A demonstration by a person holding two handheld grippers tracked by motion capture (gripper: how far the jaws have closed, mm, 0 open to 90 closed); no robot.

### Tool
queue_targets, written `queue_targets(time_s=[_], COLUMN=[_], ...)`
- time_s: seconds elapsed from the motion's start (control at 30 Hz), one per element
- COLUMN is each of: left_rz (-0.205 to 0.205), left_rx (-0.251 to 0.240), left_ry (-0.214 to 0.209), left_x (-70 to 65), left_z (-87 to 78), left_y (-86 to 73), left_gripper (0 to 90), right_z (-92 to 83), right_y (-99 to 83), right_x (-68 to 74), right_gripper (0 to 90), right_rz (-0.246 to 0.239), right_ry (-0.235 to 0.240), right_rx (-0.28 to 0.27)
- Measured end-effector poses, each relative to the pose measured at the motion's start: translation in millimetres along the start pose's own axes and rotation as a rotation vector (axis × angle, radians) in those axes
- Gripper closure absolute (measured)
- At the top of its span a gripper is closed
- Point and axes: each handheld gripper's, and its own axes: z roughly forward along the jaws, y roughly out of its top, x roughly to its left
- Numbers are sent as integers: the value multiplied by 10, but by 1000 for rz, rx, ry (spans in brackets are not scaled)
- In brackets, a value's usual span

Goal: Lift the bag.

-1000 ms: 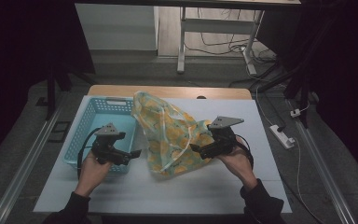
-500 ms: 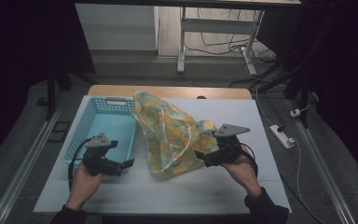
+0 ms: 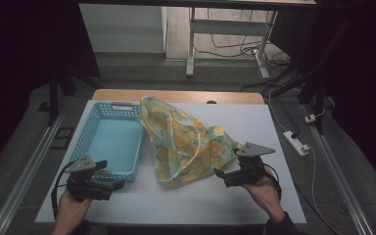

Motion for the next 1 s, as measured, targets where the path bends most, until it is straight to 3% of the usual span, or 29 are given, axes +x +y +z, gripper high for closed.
queue_targets(time_s=[0.23, 0.47, 0.83, 1.0], left_rz=[-15, -60, -94, -92], left_rx=[3, -7, 26, 67], left_ry=[30, 79, 145, 173], left_x=[-22, 36, 111, 135], left_z=[-118, -241, -329, -317], left_y=[-170, -348, -570, -628], left_gripper=[0, 0, 0, 0], right_z=[-121, -248, -353, -382], right_y=[-189, -375, -687, -806], right_x=[-31, -46, -115, -154], right_gripper=[0, 0, 0, 0], right_rz=[38, 59, 79, 110], right_ry=[-31, -62, -139, -146], right_rx=[-18, -23, 45, 77])
